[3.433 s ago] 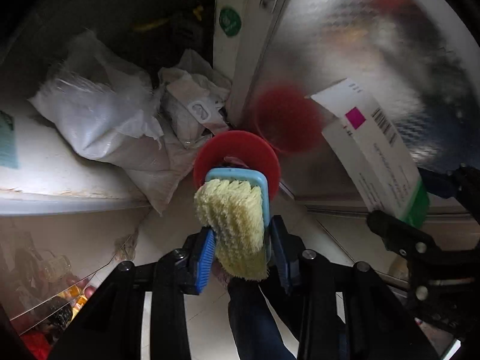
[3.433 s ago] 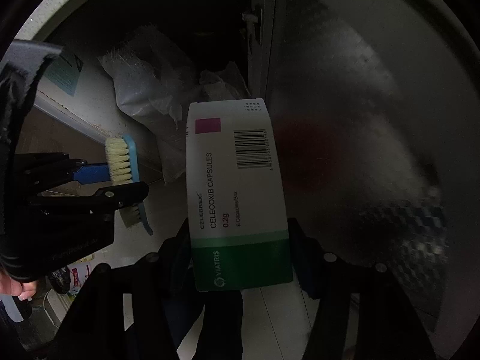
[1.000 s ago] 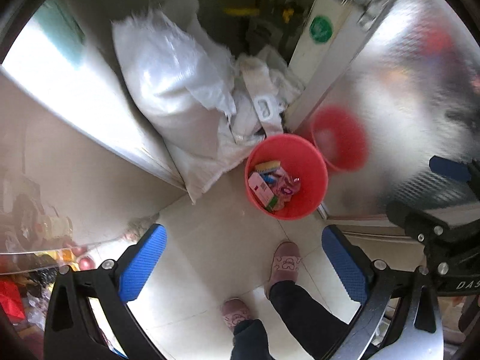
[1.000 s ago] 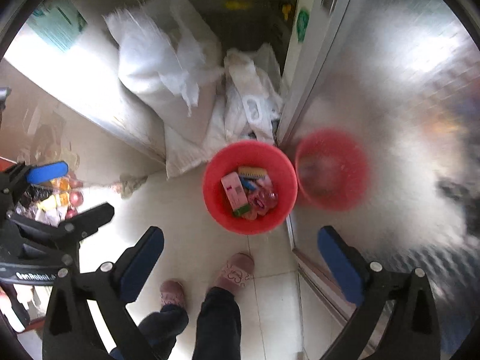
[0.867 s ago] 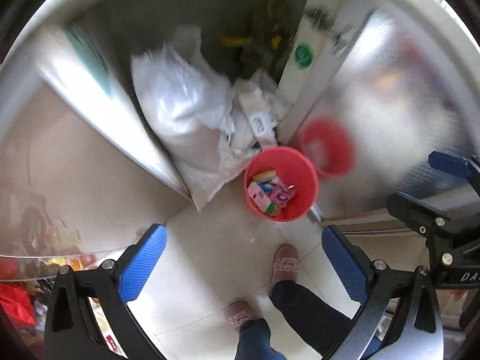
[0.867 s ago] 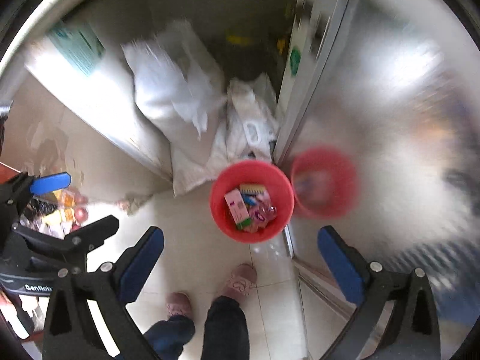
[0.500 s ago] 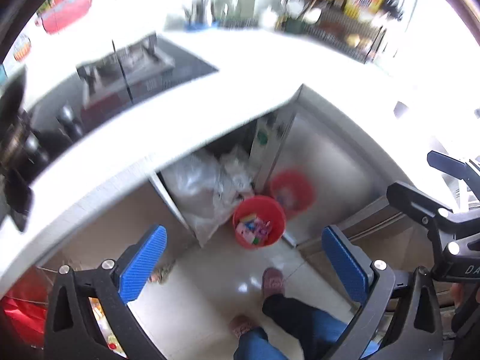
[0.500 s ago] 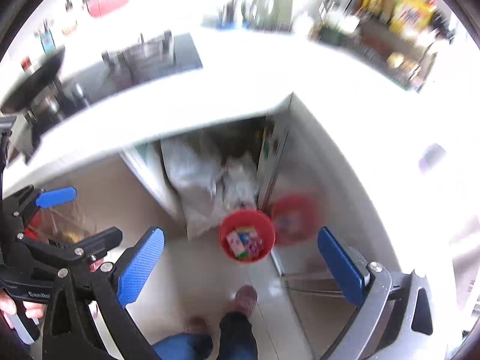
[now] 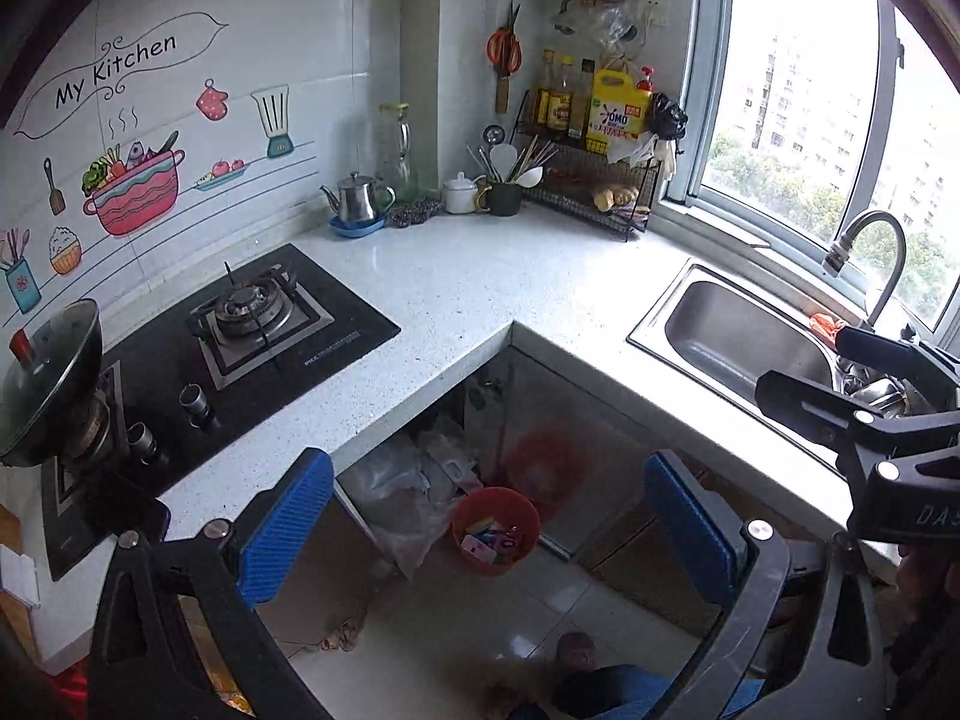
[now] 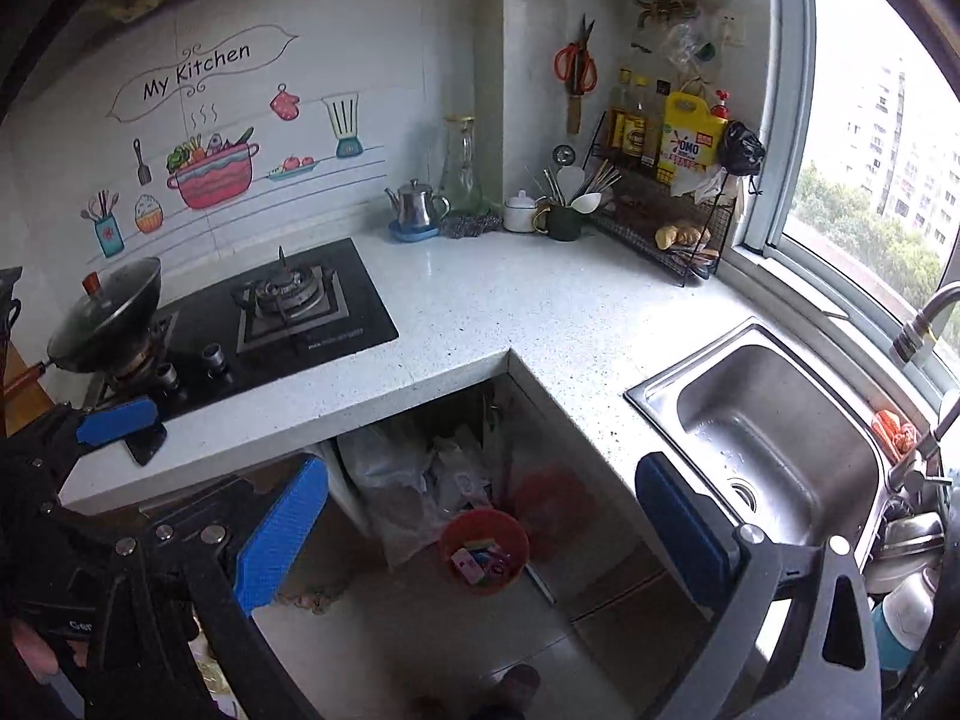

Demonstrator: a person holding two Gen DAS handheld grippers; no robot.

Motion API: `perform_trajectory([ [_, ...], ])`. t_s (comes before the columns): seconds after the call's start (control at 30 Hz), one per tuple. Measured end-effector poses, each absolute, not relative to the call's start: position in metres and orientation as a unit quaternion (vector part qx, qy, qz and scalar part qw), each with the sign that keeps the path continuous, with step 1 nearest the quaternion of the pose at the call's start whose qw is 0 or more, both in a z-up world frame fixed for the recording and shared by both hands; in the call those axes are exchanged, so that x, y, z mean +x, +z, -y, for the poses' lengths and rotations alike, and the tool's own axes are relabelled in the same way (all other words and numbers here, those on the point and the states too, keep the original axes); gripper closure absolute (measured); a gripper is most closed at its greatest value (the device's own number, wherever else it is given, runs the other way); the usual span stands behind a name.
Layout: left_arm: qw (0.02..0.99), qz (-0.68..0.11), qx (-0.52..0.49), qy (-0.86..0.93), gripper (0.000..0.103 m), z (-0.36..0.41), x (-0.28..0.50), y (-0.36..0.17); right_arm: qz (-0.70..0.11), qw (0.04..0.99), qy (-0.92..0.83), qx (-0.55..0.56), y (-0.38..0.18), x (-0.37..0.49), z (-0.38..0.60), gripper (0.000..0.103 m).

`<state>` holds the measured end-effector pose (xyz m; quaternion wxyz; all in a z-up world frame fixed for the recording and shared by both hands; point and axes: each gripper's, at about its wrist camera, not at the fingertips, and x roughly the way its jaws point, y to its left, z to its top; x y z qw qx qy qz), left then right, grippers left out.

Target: Collect trash

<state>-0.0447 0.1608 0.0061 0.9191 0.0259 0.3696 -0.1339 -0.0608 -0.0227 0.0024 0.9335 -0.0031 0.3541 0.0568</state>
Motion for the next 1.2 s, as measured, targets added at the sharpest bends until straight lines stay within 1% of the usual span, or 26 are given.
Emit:
perform_trajectory([
  [0.27, 0.921, -0.357, 0.0, -0.153, 0.0, -0.162, -0.056, 0.023, -0.353, 0.935, 0.037, -0.019, 0.006, -0.078, 0.023, 0.001],
  [0.73, 0.926, -0.35, -0.002, -0.142, 0.0, -0.158, -0.066, 0.023, -0.334, 0.941, 0.043, -0.034, 0.006, -0.089, 0.017, 0.001],
  [0.97, 0.927, -0.351, -0.01, -0.131, 0.0, -0.162, -0.067, 0.02, -0.337, 0.939, 0.054, -0.033, 0.0, -0.089, 0.014, 0.001],
  [1.2, 0.926, -0.356, -0.01, -0.126, 0.0, -0.163, -0.068, 0.02, -0.334, 0.94, 0.056, -0.046, 0.005, -0.088, 0.011, 0.001],
])
